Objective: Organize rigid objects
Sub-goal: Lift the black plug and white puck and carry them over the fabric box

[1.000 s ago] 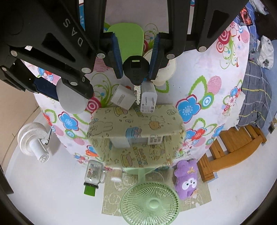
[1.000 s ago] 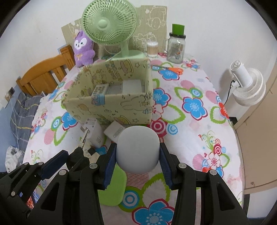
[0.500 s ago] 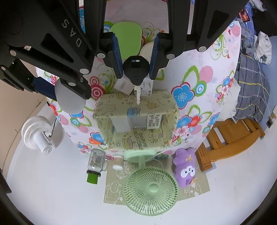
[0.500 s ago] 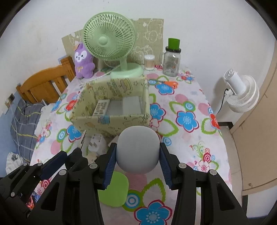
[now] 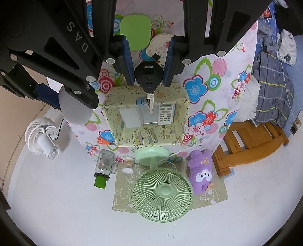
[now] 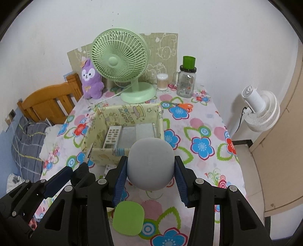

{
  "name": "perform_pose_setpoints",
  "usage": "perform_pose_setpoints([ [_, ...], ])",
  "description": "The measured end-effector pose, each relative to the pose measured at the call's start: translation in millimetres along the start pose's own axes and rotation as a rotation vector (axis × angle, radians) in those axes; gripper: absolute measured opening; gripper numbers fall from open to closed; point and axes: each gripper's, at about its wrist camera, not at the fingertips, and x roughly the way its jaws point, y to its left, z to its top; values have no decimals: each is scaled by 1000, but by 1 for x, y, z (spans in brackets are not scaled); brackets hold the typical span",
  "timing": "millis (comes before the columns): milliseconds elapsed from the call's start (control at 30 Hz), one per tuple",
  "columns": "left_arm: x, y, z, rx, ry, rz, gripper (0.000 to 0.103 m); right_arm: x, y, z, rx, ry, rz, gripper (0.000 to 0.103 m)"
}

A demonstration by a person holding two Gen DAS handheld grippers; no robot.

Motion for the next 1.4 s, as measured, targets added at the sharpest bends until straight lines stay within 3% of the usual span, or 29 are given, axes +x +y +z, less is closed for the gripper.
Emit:
perform_pose_setpoints([
  [433,20,7,26,0,-1,-4,31,21,4,25,20,-1,-8,51],
  [1067,75,18,64,-15,21,0,31,83,8,64,31,20,1,51],
  [1400,112,21,68,-1,48,16,31,125,6,66,76,86,9,51],
])
